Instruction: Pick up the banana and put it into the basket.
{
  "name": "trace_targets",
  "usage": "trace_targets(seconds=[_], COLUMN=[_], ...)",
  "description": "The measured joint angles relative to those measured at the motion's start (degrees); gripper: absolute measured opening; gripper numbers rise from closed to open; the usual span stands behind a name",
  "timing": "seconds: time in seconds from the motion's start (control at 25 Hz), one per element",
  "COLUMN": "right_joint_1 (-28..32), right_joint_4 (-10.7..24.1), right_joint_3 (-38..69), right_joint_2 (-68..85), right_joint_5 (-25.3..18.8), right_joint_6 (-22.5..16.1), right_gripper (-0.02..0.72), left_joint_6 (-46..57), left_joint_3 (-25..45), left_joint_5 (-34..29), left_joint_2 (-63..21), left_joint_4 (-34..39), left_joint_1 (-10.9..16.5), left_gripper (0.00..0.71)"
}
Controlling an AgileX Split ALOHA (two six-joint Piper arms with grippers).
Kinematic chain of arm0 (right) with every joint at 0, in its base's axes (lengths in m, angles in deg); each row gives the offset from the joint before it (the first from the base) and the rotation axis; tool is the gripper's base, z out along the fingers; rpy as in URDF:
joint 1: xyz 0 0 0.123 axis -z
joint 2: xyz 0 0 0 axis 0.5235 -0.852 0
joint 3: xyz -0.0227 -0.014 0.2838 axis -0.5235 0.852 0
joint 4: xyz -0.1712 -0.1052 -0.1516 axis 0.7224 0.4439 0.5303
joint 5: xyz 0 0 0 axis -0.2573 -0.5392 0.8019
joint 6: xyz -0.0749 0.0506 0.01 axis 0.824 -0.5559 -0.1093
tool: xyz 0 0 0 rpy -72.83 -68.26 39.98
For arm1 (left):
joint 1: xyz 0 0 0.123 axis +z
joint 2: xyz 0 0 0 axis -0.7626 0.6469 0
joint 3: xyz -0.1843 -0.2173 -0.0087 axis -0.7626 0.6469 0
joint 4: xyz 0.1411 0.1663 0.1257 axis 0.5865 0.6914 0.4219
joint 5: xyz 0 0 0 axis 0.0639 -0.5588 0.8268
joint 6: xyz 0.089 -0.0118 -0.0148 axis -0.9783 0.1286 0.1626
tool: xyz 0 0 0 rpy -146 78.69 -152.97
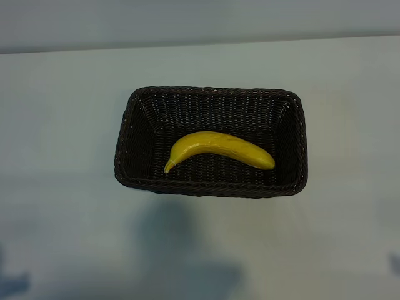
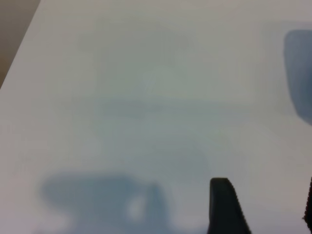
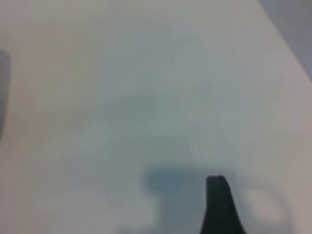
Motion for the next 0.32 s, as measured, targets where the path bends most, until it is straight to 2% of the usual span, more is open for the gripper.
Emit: trace_targets(seconds=[0.32], right_joint_1=[0.0], right_joint_4=[0.0], right_joint_3=[0.0], right_joint_2=[0.3], right_joint_5=[0.0], right_joint_6=[0.0], right_gripper=[0.456], left_joint_6=[0.1], left_joint_3=[0.0], left_joint_5=[0.0], left_joint_2=[0.0], left_joint_4=[0.0], left_joint_1=[0.0], left_gripper=[0.434])
